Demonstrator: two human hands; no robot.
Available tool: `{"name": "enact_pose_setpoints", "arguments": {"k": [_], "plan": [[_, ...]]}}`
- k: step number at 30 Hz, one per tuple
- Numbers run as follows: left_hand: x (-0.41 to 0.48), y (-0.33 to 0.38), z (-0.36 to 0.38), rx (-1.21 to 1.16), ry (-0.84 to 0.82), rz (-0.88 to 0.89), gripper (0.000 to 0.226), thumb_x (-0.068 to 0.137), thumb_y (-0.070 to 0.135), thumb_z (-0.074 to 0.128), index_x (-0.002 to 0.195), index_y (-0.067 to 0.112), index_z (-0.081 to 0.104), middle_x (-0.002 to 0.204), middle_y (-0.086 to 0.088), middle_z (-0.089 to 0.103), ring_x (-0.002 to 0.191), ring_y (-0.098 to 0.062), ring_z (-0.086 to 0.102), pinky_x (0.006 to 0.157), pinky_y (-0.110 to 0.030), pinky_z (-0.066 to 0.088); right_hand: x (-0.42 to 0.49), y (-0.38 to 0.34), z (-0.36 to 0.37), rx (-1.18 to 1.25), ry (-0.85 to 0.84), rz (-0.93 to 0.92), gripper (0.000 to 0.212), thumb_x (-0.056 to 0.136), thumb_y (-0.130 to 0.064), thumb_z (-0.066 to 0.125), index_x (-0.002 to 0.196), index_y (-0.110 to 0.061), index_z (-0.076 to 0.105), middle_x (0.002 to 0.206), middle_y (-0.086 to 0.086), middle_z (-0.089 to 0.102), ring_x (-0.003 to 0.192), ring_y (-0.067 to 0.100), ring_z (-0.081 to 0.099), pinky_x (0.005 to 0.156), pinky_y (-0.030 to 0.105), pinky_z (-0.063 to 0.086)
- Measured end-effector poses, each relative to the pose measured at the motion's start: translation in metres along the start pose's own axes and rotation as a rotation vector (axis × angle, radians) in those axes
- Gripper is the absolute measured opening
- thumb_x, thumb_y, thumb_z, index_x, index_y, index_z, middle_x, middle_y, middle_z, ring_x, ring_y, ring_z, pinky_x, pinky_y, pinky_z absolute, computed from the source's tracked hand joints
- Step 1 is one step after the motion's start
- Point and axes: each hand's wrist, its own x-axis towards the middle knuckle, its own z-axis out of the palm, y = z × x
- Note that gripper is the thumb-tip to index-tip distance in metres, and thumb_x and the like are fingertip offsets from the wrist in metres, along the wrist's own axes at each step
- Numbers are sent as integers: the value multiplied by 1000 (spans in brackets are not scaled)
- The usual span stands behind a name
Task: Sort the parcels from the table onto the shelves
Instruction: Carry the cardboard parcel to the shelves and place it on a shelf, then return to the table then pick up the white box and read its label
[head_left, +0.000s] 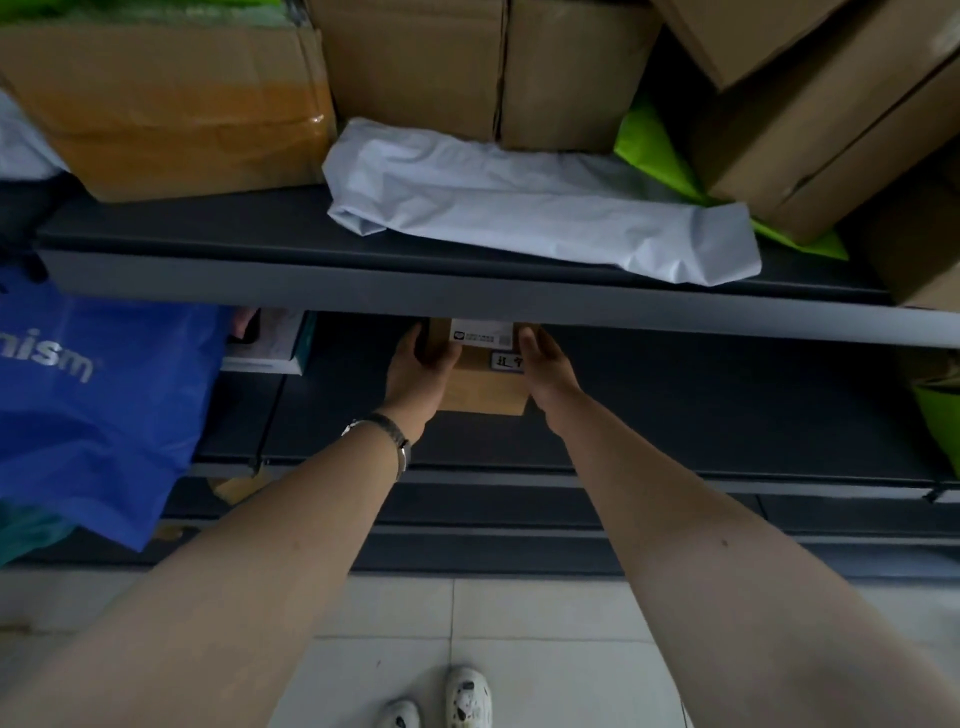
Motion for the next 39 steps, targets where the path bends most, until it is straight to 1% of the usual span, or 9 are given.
{"name": "enact_pose_setpoints", "arguments": {"k": [3,5,8,15,20,24,29,35,39], "plan": [[-12,-4,-7,-78,79,-17,67,100,43,53,159,20,30,164,-3,34,149,-24,35,112,-33,31,-7,6,-10,103,60,30,52,109,-46,29,156,-25,40,140,3,56,129,25,53,99,32,37],[-21,-6,-17,-134,110,-24,58,104,41,45,158,21,34,164,-1,35,149,-22,35,114,-31,27,-20,15,-19,181,103,24,55,109,-46,30,160,-26,32,161,2,43,149,26,39,116,36,30],[-34,-5,-37,-231,171,-50,51,105,34,45,154,20,42,160,1,41,145,-18,39,111,-26,28,-41,31,-29,287,111,-12,55,108,-45,32,161,-30,28,169,0,32,155,23,32,125,40,23],[-94,25,-80,-363,121,125,27,100,36,43,121,41,58,148,9,56,137,-4,46,119,-31,27,-123,14,-63,417,183,-243,49,107,-37,30,152,-28,46,157,-3,50,142,16,50,121,38,34],[-160,41,-76,-408,78,225,34,103,31,34,115,45,62,137,16,65,133,2,51,117,-28,31,-200,11,-70,466,284,-412,38,98,-44,35,128,-37,56,136,-5,66,125,13,64,112,36,46],[-217,41,-67,-465,36,244,33,106,26,36,116,38,64,131,13,69,126,0,60,110,-28,42,-262,30,-79,452,197,-433,47,95,-51,36,130,-27,58,136,0,68,124,16,66,110,36,48],[-278,33,-60,-581,91,189,39,107,19,32,109,23,71,106,6,80,110,-12,72,96,-30,52,-315,66,-98,391,199,-450,42,99,-42,35,121,-29,67,126,-2,75,121,17,69,111,45,49],[-342,35,-29,-562,99,216,45,107,21,22,118,30,65,125,9,72,120,-4,66,105,-28,47,-348,69,-149,380,164,-481,41,99,-46,33,128,-35,61,135,-4,69,127,11,65,115,39,47],[-387,43,3,-593,67,239,46,107,23,22,117,33,66,124,12,73,119,-1,66,104,-27,47,-376,76,-194,393,176,-514,42,99,-47,31,129,-36,59,136,-5,68,128,11,64,116,38,45]]}}
